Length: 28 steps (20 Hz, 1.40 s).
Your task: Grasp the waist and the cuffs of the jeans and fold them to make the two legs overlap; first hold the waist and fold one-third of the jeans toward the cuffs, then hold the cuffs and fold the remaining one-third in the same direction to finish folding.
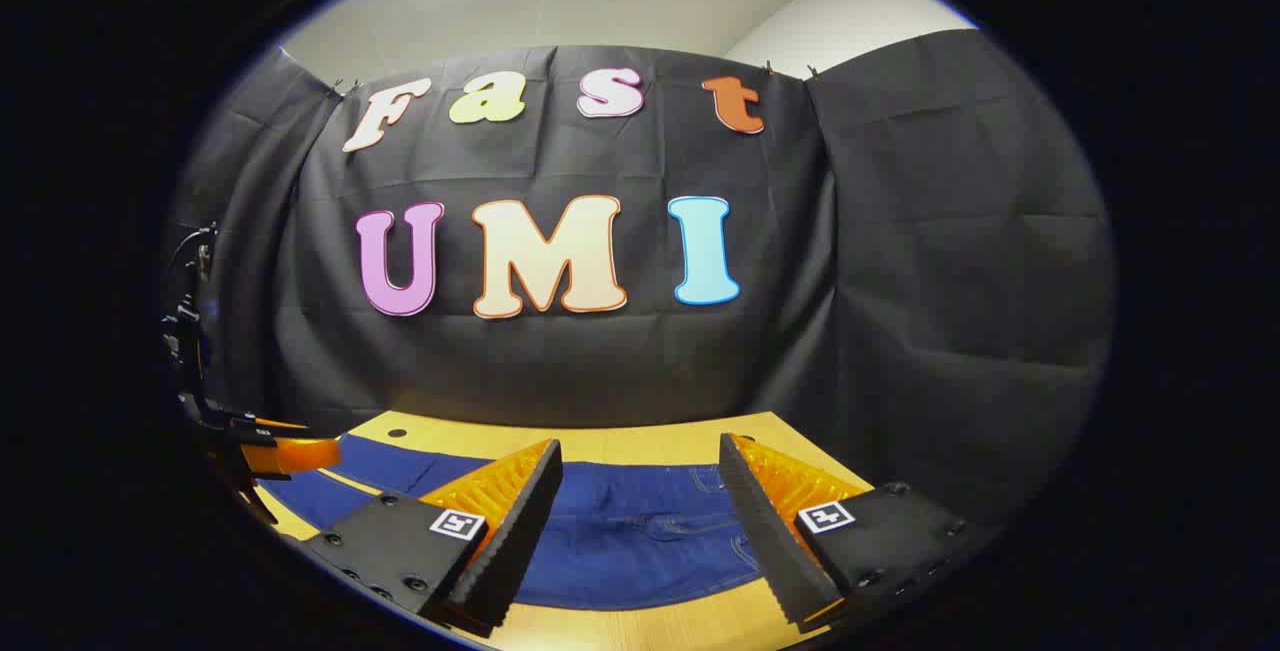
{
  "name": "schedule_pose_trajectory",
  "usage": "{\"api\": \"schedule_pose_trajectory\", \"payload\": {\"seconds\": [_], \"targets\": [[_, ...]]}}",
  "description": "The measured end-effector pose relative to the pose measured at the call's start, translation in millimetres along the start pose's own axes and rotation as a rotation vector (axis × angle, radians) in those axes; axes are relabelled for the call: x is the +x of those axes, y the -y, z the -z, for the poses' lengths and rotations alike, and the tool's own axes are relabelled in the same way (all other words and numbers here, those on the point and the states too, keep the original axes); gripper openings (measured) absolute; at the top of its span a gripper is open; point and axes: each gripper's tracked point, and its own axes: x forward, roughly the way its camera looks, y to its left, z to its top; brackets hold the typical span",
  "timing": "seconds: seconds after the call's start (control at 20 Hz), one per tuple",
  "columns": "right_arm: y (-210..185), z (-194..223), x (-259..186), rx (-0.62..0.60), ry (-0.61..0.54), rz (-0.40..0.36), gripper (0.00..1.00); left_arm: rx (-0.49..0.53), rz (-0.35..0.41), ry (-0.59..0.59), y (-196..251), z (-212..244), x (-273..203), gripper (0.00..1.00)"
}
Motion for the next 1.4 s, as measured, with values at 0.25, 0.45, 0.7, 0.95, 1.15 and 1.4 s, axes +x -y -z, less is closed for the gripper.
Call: {"api": "schedule_pose_trajectory", "payload": {"seconds": [0.25,0.45,0.7,0.95,1.15,1.4], "targets": [[-5.4,9.8,-0.9,0.009,-0.021,0.009,0.99,-0.032,0.032,-0.046,-7.0,26.4,-4.8,0.95],[-2.9,15.5,-3.5,0.001,-0.035,0.027,0.98,-0.029,0.006,-0.095,-26.5,46.9,-9.0,0.95],[-1.7,32.5,-7.7,-0.012,-0.075,0.024,0.98,0.006,0.022,-0.168,-46.3,71.0,-19.4,0.95],[-7.2,48.5,-7.6,-0.012,-0.112,0.003,0.99,0.160,0.137,-0.376,-75.1,127.3,-39.5,0.95],[-9.4,61.6,-11.2,-0.034,-0.148,-0.012,0.98,0.266,0.218,-0.551,-114.2,168.1,-58.7,0.95],[-7.6,76.3,-11.2,-0.036,-0.196,-0.014,0.98,0.369,0.280,-0.719,-159.4,196.2,-64.1,0.95]]}}
